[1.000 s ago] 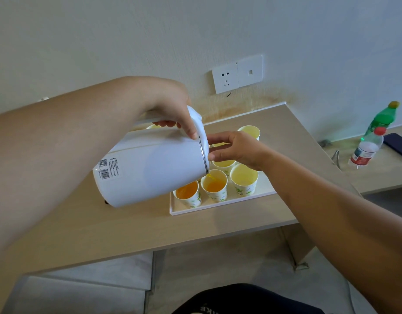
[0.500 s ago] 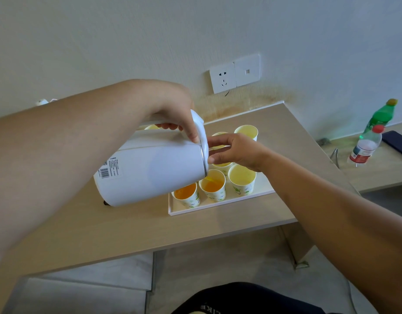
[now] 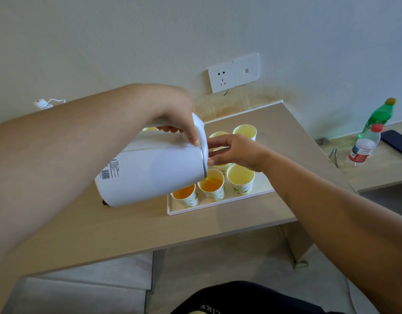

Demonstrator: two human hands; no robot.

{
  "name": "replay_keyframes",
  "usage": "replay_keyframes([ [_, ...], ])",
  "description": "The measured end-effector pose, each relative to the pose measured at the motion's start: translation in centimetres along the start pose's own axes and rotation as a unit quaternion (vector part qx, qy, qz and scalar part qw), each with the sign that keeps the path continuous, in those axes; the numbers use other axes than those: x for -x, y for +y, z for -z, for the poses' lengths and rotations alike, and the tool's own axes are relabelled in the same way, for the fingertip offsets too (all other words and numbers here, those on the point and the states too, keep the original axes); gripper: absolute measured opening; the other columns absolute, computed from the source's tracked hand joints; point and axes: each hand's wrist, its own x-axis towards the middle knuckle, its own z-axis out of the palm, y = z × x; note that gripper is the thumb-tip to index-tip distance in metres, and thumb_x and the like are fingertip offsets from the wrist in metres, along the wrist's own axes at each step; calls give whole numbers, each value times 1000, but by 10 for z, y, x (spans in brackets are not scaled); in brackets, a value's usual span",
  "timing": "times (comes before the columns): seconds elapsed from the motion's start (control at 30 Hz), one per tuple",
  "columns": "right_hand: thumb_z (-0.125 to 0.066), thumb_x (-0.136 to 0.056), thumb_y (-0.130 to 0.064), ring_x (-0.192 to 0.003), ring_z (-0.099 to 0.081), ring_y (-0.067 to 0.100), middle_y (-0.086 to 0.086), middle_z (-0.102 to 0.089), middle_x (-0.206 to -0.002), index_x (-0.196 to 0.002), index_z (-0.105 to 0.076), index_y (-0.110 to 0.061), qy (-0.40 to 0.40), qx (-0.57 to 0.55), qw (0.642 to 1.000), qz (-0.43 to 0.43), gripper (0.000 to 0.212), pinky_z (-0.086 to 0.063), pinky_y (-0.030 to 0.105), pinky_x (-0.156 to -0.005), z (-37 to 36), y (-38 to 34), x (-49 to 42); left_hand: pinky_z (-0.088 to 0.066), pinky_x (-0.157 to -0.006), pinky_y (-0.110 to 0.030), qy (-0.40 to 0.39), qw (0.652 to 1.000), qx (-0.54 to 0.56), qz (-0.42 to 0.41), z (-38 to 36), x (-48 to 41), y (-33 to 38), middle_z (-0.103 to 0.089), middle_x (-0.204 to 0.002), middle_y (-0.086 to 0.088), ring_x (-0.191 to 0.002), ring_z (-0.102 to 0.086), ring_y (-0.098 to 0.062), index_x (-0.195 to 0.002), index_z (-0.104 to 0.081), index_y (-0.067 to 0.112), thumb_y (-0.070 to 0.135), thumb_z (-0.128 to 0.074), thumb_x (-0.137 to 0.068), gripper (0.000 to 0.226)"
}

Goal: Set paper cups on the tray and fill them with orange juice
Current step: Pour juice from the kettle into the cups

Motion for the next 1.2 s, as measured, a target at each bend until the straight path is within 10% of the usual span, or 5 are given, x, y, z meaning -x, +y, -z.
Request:
replay_keyframes([
  [1.2,-71,-79,0,-103,-66,8,-5,-68,-115,-108,-65,-28,-29,-8,999,-18,41,-50,16,-84,8,2,3,-42,-48,-24,-11,999,-40,4,4,-6,21,-55,-53,-1,-48,-52,-16,-61,-58,9,44,-76,-74,41],
])
